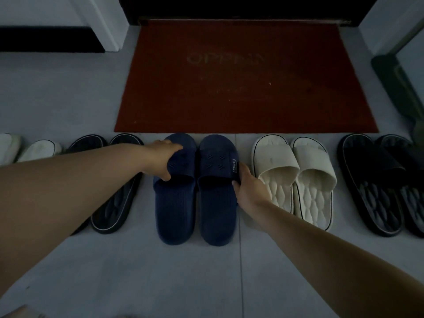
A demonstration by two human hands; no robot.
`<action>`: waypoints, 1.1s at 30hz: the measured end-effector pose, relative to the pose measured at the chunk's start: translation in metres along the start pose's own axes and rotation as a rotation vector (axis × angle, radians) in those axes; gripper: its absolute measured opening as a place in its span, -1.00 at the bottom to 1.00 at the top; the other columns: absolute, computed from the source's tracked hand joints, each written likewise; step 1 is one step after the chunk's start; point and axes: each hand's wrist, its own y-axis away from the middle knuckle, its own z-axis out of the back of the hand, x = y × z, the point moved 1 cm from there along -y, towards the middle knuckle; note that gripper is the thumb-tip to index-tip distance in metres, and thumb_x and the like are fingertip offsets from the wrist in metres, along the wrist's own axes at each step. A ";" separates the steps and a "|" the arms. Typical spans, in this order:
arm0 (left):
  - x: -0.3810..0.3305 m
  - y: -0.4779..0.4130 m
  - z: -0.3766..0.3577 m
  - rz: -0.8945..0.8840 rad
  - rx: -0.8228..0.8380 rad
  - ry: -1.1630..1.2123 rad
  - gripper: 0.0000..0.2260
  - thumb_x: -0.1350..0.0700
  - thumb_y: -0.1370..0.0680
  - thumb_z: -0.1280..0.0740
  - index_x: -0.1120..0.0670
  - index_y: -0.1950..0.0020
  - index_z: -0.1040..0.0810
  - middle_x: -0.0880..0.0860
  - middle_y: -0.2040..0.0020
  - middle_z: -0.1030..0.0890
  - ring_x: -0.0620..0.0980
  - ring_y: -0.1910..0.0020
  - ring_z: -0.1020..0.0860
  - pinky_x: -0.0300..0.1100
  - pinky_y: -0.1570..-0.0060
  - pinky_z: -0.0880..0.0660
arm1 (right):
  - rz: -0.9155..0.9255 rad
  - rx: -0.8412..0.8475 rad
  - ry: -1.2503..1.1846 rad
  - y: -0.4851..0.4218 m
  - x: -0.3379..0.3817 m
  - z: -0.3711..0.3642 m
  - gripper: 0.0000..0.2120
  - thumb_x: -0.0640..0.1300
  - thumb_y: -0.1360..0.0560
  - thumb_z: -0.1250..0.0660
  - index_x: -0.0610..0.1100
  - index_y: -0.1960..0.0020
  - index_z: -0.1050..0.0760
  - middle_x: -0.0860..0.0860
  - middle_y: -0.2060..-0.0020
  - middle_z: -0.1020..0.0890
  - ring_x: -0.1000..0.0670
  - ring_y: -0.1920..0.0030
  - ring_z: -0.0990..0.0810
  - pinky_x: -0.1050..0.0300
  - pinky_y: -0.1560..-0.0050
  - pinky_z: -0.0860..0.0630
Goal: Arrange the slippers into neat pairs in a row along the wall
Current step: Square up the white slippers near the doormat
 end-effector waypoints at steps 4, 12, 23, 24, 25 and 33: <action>0.003 0.000 -0.003 0.005 0.024 -0.008 -0.09 0.00 -0.40 -0.46 0.05 -0.54 0.08 0.11 -0.55 -0.05 0.10 -0.50 -0.15 -0.09 -0.45 -0.24 | 0.009 0.093 -0.046 -0.004 -0.001 0.003 -0.37 -0.14 -0.56 -0.18 0.11 -0.51 0.05 -0.11 -0.14 -0.60 -0.15 -0.07 -0.59 0.13 0.09 -0.40; -0.015 -0.016 0.021 -0.026 0.049 0.095 -0.06 -0.19 -0.24 -0.52 0.02 -0.49 -0.15 0.00 -0.47 -0.27 0.05 -0.39 -0.33 -0.04 -0.39 -0.35 | 0.134 -0.086 -0.114 0.002 -0.025 0.039 -0.43 -0.30 -0.50 -0.21 -0.02 -0.45 -0.17 0.07 0.07 -0.48 0.04 0.07 -0.49 0.17 0.06 -0.46; -0.098 -0.035 0.021 -0.241 -0.010 0.006 -0.09 -0.16 -0.34 -0.46 -0.05 -0.52 0.00 0.02 -0.56 -0.05 0.08 -0.53 -0.08 0.00 -0.49 -0.17 | -0.216 0.004 0.366 -0.034 -0.110 0.090 -0.34 0.27 -0.37 -0.18 0.04 -0.41 -0.25 -0.04 -0.51 0.00 -0.30 -0.41 -0.11 -0.24 -0.32 -0.21; -0.096 -0.035 0.021 -0.237 -0.005 0.009 -0.09 -0.15 -0.35 -0.46 -0.04 -0.53 0.01 0.03 -0.56 -0.05 0.08 -0.52 -0.08 -0.01 -0.49 -0.17 | -0.226 -0.025 0.342 -0.032 -0.107 0.090 -0.35 0.22 -0.39 -0.21 0.07 -0.43 -0.18 -0.07 -0.51 0.01 -0.31 -0.41 -0.11 -0.24 -0.32 -0.22; -0.094 -0.034 0.021 -0.230 0.001 0.016 -0.09 -0.14 -0.35 -0.46 -0.03 -0.53 0.01 0.04 -0.56 -0.05 0.08 -0.52 -0.10 -0.02 -0.49 -0.18 | -0.247 -0.052 0.301 -0.030 -0.105 0.090 -0.32 0.16 -0.42 -0.25 0.12 -0.46 -0.06 -0.10 -0.50 0.03 -0.32 -0.40 -0.11 -0.23 -0.33 -0.23; -0.064 -0.029 0.028 -0.138 0.003 0.156 -0.12 -0.07 -0.37 -0.48 -0.05 -0.53 0.00 0.03 -0.53 -0.12 0.06 -0.47 -0.22 -0.10 -0.43 -0.26 | -0.295 -0.120 0.326 -0.021 -0.096 0.088 -0.14 0.11 -0.41 -0.33 0.14 -0.49 0.18 -0.16 -0.52 0.11 -0.32 -0.47 -0.01 -0.26 -0.44 -0.09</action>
